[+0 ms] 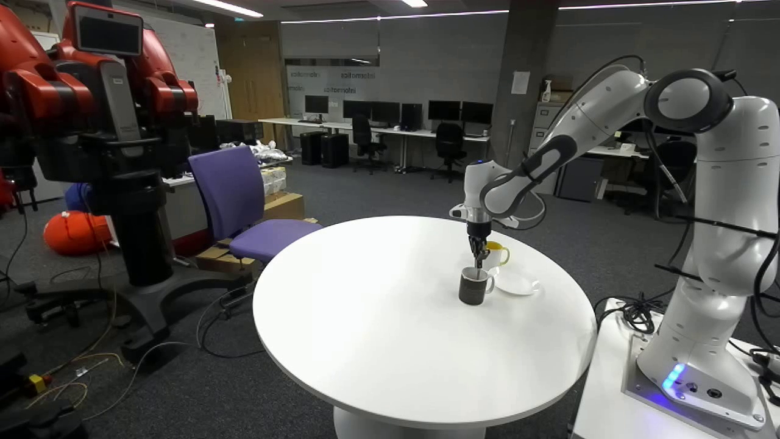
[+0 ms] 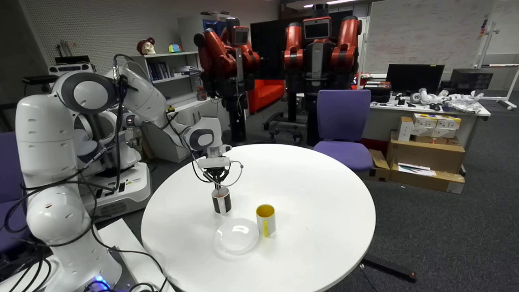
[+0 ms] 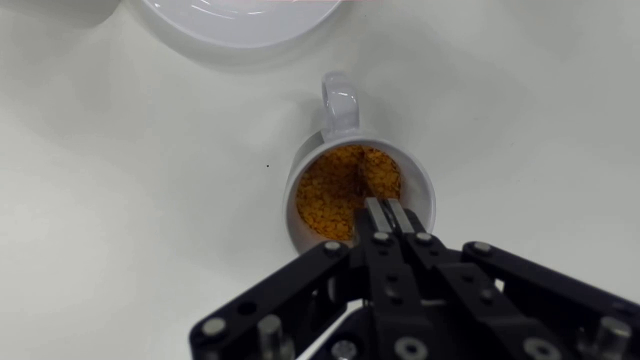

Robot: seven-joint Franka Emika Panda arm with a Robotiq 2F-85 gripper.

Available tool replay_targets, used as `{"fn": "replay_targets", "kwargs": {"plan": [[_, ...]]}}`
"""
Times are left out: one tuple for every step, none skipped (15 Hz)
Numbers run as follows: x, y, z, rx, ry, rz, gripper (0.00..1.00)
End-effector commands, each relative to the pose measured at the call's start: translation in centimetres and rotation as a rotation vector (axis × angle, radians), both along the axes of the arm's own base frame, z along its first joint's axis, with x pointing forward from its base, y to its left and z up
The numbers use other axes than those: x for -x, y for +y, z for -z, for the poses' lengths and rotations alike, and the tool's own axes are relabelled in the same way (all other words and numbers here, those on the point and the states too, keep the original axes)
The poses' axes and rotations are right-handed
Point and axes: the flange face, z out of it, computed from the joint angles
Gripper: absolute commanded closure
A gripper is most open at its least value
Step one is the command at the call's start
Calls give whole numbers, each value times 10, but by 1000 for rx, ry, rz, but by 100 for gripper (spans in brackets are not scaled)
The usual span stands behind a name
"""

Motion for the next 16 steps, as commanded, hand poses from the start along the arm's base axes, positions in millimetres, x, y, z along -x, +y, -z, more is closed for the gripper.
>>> {"fn": "replay_targets", "kwargs": {"plan": [[5,5,-7,-20,26,-25,99],[4,7,-8,-21,24,-29,99],[2,10,-8,-22,23,-34,99],[1,13,-7,-22,21,-37,99],[0,15,-7,-23,20,-39,99],[-2,16,-7,-23,19,-41,99],[-4,16,-7,-20,17,-40,99],[-5,15,-7,-18,14,-38,99],[-7,13,-8,-16,11,-35,99],[-8,12,-9,-13,7,-32,99],[-9,11,-10,-13,4,-30,99],[-8,9,-11,-12,2,-27,99],[-7,7,-12,-12,1,-24,99],[-7,6,-13,-12,0,-22,99],[-5,4,-14,-11,-2,-19,99],[-4,3,-14,-11,-2,-16,99]]}}
